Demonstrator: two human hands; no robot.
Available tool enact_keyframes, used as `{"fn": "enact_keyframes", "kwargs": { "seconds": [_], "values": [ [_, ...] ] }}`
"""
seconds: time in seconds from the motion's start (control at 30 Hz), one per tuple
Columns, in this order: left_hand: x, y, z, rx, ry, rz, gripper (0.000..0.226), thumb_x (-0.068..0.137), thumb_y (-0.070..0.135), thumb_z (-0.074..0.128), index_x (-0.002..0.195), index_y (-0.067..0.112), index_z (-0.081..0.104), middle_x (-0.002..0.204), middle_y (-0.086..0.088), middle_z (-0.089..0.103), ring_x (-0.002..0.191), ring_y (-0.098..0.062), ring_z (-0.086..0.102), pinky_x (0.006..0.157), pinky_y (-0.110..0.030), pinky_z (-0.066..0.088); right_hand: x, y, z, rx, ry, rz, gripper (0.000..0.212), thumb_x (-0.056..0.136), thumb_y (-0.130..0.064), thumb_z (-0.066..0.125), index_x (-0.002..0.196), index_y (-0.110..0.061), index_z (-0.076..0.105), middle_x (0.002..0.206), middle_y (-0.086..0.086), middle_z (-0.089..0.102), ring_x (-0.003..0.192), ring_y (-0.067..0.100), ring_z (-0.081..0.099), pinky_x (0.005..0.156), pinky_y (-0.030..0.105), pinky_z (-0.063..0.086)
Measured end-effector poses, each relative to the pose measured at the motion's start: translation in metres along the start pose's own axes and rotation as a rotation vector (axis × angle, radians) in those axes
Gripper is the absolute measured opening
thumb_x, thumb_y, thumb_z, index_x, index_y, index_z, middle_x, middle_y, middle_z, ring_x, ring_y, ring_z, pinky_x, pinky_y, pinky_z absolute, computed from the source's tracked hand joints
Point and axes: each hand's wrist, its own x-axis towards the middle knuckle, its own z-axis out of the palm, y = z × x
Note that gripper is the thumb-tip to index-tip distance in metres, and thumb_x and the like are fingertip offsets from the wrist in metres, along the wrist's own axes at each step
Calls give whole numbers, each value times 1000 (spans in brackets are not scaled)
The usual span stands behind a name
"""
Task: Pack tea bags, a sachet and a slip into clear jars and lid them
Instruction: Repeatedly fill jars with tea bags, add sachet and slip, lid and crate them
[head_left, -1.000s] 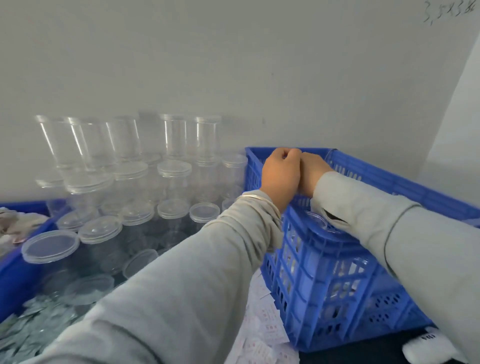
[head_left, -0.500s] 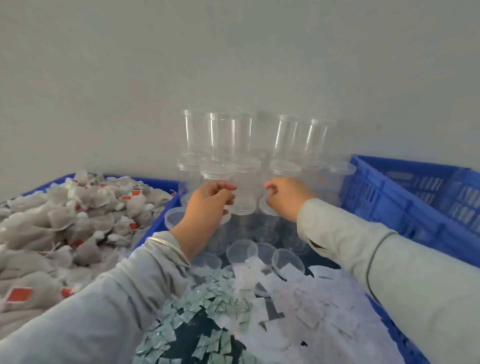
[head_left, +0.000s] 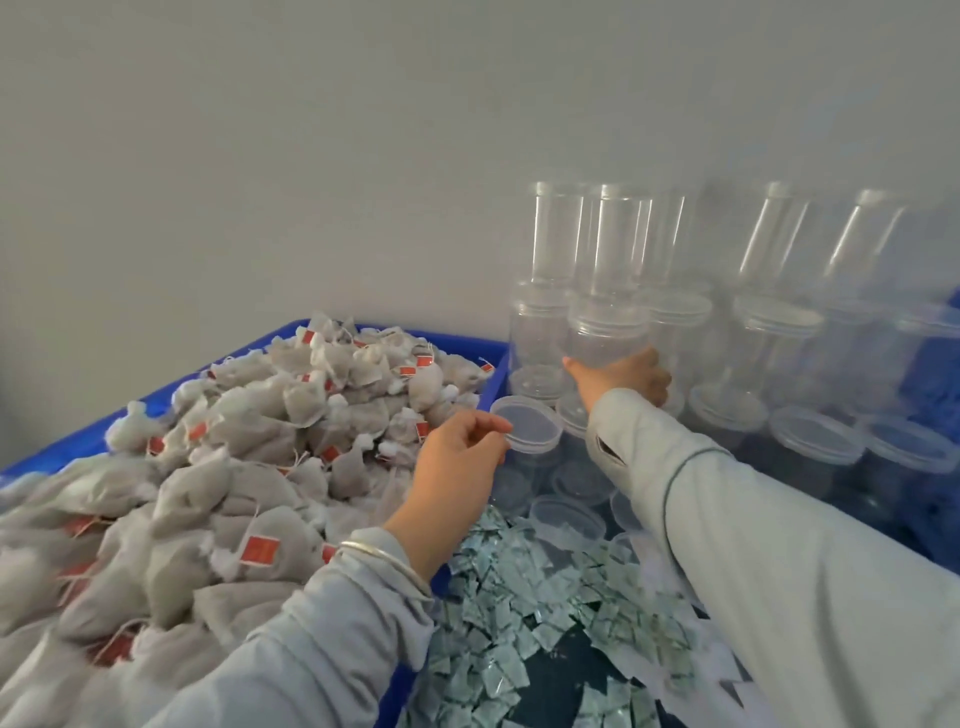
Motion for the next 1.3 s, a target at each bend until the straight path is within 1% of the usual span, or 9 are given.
{"fn": "enact_keyframes", "kwargs": {
  "seconds": [0.2, 0.33, 0.47, 0.53, 0.7, 0.8, 1.13, 1.2, 1.3],
  "values": [
    [-7, 3, 5, 21, -45, 39, 25, 90, 5, 54, 77, 24, 61, 70, 3, 60, 70, -17, 52, 68, -33, 45, -6, 20, -7, 44, 21, -131, 95, 66, -49, 79, 139, -9, 32, 141, 10, 37, 130, 30, 39, 100, 40, 37],
    [-9, 3, 6, 35, -49, 53, 23, 90, 7, 55, 78, 25, 62, 72, 5, 61, 70, -15, 53, 71, -35, 50, -24, 33, -21, 96, -32, -247, 96, 67, -46, 79, 141, -9, 31, 142, 8, 39, 128, 26, 43, 101, 35, 38],
    [-10, 2, 6, -10, -66, 78, 18, 91, 13, 57, 78, 25, 63, 69, 8, 61, 65, -9, 53, 58, -20, 48, -37, 45, -35, 90, -94, -331, 97, 67, -47, 79, 142, -12, 28, 144, 6, 40, 127, 26, 44, 101, 36, 41],
    [-10, 1, 6, 1, -76, 83, 16, 91, 15, 57, 81, 25, 62, 73, 6, 62, 68, -8, 55, 62, -22, 48, -40, 48, -41, 66, -112, -357, 97, 66, -47, 79, 141, -12, 29, 142, 6, 41, 126, 25, 46, 99, 35, 41],
    [-10, -1, 5, 20, -111, 73, 11, 92, 16, 57, 85, 23, 61, 79, 6, 62, 70, -6, 57, 65, -22, 48, -47, 58, -48, 33, -161, -342, 90, 64, -49, 80, 134, -12, 36, 133, 5, 48, 117, 23, 51, 92, 36, 47],
    [-9, -3, 6, 30, -123, 67, 9, 92, 17, 57, 86, 23, 61, 81, 5, 62, 71, -6, 57, 66, -21, 48, -51, 68, -50, 38, -176, -328, 91, 63, -49, 81, 133, -11, 36, 131, 5, 49, 116, 23, 51, 89, 32, 44],
    [-9, -4, 5, 69, -178, 68, 4, 91, 22, 59, 89, 26, 58, 83, 7, 61, 75, -7, 57, 63, -19, 48, -62, 84, -46, 35, -246, -306, 87, 64, -48, 80, 132, -13, 38, 131, 4, 50, 118, 21, 49, 90, 31, 40],
    [-10, -4, 4, 64, -217, 96, 17, 86, 29, 66, 99, 29, 54, 96, 6, 61, 87, -9, 60, 71, -23, 50, -67, 89, -45, 60, -274, -314, 89, 65, -47, 81, 134, -15, 36, 132, 1, 48, 119, 18, 48, 89, 27, 37],
    [-13, -3, 3, 15, -359, 134, 59, 67, 44, 78, 114, 37, 44, 115, 9, 55, 103, -4, 59, 83, -22, 50, -84, 98, -48, 182, -351, -387, 78, 62, -40, 85, 125, -29, 39, 124, -9, 50, 112, 6, 48, 88, 21, 35]
  ]
}}
